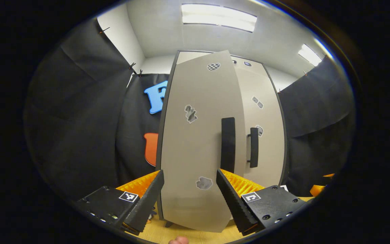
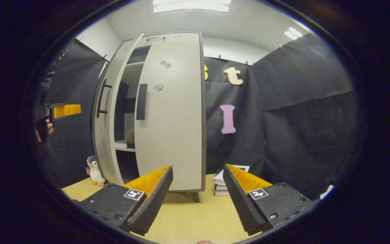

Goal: Grab one shoe with the right hand and put it into the shoe cabinet, grab the other shoe with the left hand and put it into the shoe cabinet; then close the right door with the right hand and the left door with the left hand.

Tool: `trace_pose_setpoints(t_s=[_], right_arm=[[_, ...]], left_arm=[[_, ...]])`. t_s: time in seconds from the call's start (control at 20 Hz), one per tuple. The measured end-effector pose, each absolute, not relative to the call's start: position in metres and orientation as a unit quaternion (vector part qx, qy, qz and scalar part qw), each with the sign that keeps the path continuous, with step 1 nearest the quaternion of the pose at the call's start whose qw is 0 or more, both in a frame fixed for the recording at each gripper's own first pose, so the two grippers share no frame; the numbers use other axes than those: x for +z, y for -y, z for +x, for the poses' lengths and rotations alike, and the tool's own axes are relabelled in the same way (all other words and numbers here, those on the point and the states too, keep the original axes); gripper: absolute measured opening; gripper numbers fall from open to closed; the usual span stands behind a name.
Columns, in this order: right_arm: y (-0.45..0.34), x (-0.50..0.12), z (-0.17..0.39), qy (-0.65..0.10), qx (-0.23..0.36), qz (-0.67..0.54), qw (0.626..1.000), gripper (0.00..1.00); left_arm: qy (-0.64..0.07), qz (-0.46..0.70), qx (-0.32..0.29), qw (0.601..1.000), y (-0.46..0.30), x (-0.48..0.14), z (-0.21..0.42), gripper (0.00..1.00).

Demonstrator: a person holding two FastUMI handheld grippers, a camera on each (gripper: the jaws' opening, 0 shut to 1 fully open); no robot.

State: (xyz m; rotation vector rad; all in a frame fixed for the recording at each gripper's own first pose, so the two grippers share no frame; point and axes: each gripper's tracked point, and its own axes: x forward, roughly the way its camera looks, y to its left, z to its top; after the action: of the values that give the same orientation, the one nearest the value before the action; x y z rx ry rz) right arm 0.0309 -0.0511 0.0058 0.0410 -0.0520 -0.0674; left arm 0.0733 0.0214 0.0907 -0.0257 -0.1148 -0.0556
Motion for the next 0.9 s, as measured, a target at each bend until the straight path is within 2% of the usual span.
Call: trace_pose_setpoints(t_s=[0.2, 0.35, 0.45, 0.9], right_arm=[[0.038, 0.007, 0.026, 0.026, -0.017, 0.016, 0.999, 0.97], [0.031, 0.001, 0.023, 0.014, -0.008, 0.017, 1.000, 0.97], [0.027, -0.003, 0.021, 0.007, -0.002, 0.022, 1.000, 0.97], [0.032, -0.022, 0.009, -0.017, 0.002, 0.023, 1.000, 0.97]], left_arm=[[0.041, 0.001, -0.033, 0.999, 0.008, 0.062, 0.047, 0.95], [0.031, -0.020, -0.081, 0.996, 0.051, 0.037, 0.025, 0.95], [0.021, -0.026, -0.091, 0.995, 0.069, 0.019, 0.016, 0.95], [-0.007, -0.002, -0.066, 0.998, 0.085, -0.021, -0.007, 0.95]])
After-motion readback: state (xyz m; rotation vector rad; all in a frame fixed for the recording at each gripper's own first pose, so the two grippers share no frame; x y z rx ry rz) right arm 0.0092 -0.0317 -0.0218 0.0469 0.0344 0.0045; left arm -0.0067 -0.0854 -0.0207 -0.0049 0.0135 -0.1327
